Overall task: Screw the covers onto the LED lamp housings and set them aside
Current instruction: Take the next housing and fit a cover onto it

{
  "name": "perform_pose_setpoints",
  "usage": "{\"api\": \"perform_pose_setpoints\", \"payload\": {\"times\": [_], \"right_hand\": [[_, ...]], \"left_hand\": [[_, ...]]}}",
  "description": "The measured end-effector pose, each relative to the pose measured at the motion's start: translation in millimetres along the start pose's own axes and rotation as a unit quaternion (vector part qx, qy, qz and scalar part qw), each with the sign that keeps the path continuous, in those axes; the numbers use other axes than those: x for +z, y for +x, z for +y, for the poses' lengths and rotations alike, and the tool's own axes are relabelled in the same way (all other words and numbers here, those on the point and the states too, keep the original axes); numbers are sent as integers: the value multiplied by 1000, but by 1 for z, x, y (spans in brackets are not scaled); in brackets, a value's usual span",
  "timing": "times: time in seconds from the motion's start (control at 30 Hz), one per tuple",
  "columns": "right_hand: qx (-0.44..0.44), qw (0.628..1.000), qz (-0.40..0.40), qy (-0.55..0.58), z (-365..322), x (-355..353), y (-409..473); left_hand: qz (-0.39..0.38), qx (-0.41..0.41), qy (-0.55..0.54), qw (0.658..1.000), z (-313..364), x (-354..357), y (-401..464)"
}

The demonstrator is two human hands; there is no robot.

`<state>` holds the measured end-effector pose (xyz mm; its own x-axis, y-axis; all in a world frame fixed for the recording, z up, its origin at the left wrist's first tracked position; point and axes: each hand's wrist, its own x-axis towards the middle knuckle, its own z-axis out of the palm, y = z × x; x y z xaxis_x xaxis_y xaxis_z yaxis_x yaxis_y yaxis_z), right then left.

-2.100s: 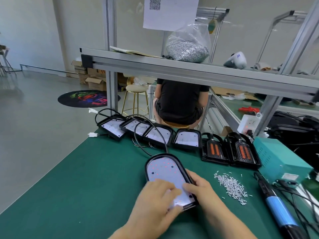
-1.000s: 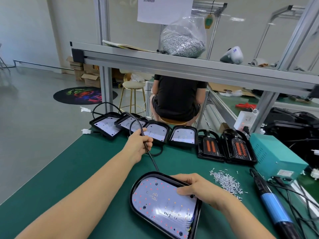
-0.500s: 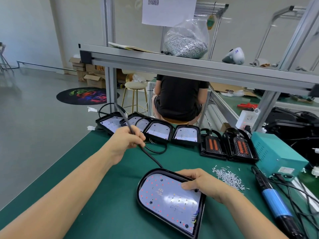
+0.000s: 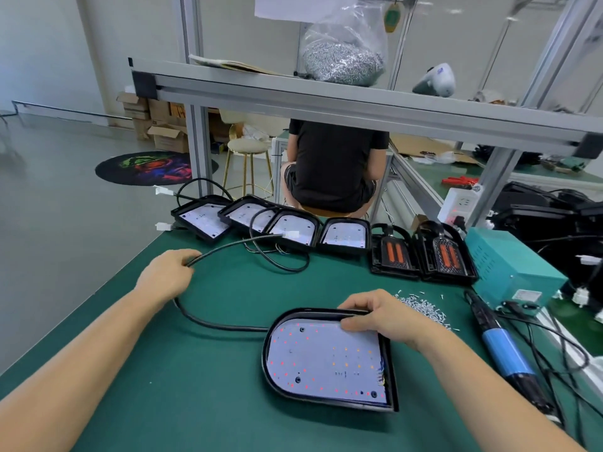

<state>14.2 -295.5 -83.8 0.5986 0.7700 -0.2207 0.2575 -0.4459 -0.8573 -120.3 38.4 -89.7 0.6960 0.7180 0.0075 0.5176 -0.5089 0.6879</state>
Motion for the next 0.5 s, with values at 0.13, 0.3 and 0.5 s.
{"api": "perform_pose_setpoints", "payload": {"times": [0.13,0.3,0.5], "right_hand": [[-11,997,41,62,4,3,1],[28,989,95,110,14,12,1],[51,966,172,185,14,27,6]], "left_hand": [[-53,8,205,977,-7,7,-7],[-32,12,248,968,-9,13,-2],[59,149,216,963,20,33,-21]]}}
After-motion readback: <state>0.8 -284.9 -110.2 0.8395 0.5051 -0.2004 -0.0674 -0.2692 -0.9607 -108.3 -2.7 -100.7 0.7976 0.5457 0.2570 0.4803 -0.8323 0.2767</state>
